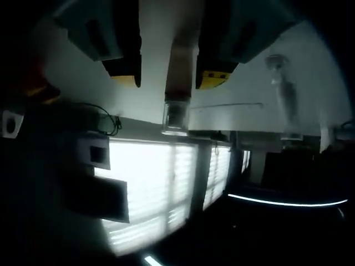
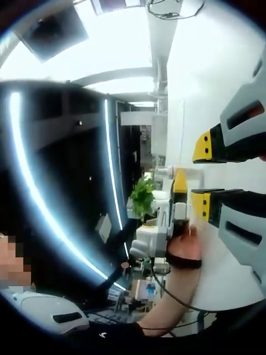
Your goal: Clamp pump bottle remove cover press pump head put on cover
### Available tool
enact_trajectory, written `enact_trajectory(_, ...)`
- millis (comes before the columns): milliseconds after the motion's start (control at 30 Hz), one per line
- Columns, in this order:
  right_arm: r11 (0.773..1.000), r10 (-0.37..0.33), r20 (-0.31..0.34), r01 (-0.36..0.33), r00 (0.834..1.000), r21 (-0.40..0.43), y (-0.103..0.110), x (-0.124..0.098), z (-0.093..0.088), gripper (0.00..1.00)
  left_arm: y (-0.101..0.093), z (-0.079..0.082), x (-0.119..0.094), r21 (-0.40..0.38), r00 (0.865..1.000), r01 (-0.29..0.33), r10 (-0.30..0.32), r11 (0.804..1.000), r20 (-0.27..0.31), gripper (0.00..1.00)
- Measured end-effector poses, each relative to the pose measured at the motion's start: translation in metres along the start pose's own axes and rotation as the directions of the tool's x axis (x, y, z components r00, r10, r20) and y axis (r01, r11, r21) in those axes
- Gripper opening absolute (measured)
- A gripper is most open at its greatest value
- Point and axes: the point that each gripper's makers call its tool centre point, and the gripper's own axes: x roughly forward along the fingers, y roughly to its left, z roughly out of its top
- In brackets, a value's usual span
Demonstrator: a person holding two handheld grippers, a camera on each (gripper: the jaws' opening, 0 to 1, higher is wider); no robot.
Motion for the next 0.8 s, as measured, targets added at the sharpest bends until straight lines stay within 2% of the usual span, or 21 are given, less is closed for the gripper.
enact_trajectory(167, 1.000, -0.003, -0.006, 0.003, 1.000, -0.005, 0.001, 0.000, -0.001, 0.13, -0.006, 0.010, -0.015, 0.044, 1.000, 0.010, -0.011, 0.999, 0.015, 0.24)
enact_trajectory(267, 1.000, -0.005, -0.008, 0.005, 1.000, -0.006, 0.000, 0.000, -0.001, 0.13, -0.003, 0.016, -0.024, 0.016, 0.999, 0.003, -0.003, 1.000, 0.034, 0.18)
enact_trajectory(567, 1.000, 0.002, -0.020, -0.003, 1.000, -0.010, 0.002, 0.001, -0.004, 0.13, 0.003, 0.025, -0.045, 0.000, 0.998, -0.003, 0.003, 1.000, 0.055, 0.19)
enact_trajectory(800, 1.000, 0.009, -0.029, -0.009, 1.000, -0.002, 0.003, 0.001, -0.005, 0.13, 0.007, 0.032, -0.076, -0.011, 0.997, -0.009, 0.010, 1.000, 0.074, 0.18)
